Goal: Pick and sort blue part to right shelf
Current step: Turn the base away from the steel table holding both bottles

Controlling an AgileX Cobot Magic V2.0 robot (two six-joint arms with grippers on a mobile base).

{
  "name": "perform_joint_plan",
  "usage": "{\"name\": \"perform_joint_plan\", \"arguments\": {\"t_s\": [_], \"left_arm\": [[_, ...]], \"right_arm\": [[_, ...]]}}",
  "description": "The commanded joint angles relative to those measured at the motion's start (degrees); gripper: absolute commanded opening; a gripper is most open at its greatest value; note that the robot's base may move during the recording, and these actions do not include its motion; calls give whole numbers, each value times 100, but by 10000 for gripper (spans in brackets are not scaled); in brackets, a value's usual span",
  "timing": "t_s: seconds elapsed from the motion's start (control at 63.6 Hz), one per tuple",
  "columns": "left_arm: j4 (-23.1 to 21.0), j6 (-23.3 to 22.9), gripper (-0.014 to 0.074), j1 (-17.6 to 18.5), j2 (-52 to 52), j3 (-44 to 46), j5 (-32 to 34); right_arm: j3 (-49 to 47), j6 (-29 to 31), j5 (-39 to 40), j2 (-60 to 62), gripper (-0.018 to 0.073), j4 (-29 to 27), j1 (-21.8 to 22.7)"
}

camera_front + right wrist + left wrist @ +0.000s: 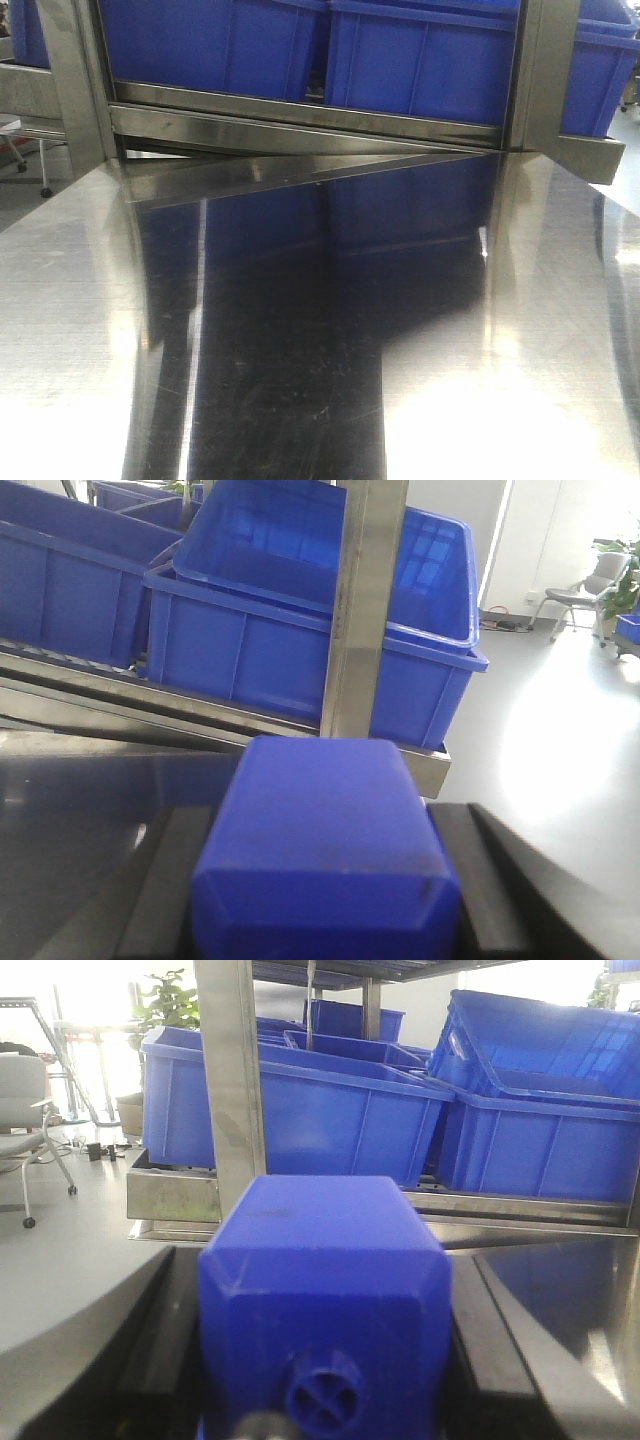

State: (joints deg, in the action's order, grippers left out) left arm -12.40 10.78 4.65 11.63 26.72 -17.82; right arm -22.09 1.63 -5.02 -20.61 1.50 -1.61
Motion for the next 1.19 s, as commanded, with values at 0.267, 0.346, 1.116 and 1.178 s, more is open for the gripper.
{"name": "perform_joint_plan", "arguments": {"t_s": [0.267,0.346,1.116,1.178], "left_arm": [[-35,-58,408,-16,61,167,508],[-35,-58,408,-16,61,167,508],[-35,-58,408,-16,61,167,508],[-35,-58,408,-16,61,167,508]], "right_arm": [[-177,29,502,-25,399,53,39],[-177,29,502,-25,399,53,39],[-177,29,502,-25,399,53,39],[-177,29,502,-25,399,53,39]]}}
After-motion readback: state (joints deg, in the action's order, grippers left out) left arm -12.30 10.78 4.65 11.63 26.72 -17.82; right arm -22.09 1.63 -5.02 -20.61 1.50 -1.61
